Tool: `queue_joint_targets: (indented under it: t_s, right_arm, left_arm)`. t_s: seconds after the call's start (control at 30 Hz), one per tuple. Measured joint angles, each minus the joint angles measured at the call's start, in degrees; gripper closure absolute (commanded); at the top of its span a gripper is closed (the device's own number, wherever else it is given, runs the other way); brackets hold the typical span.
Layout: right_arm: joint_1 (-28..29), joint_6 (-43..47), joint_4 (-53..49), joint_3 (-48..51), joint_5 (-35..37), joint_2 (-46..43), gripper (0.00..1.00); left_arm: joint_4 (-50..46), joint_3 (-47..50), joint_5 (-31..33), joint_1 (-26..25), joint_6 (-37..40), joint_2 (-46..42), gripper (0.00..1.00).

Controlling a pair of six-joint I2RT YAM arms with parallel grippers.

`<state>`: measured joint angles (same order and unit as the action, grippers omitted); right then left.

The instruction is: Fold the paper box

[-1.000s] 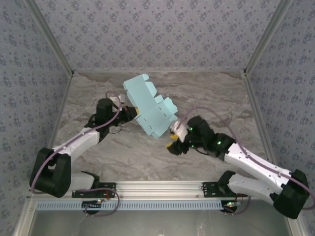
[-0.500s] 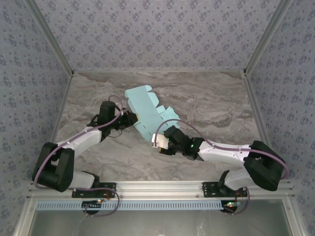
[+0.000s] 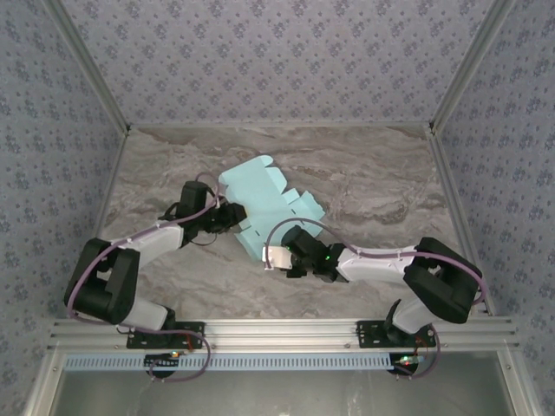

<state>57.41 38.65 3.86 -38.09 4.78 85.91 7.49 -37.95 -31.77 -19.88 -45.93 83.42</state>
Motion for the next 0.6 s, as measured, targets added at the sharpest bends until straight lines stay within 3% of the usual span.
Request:
queue_joint_targets:
  t_s: [0.1, 0.33, 0.5, 0.6]
  right_arm:
    - [0.0, 0.6, 0.5, 0.0, -0.1, 0.0, 0.93]
    - [0.0, 0.9, 1.6, 0.0, -0.1, 0.2, 0.99]
    - [-0.3, 0.8, 1.5, 0.0, -1.0, 0.0, 1.00]
    - [-1.2, -0.1, 1.6, 0.8, -2.3, -1.7, 1.00]
  left_arm:
    - [0.0, 0.0, -0.6, 0.0, -0.2, 2.1, 0.65]
    - [0.2, 0.0, -1.9, 0.0, -1.4, 4.1, 0.60]
    - [0.0, 0.0, -1.9, 0.0, -1.1, 3.8, 0.42]
    - [-1.2, 0.1, -1.2, 0.0, -0.1, 1.7, 0.38]
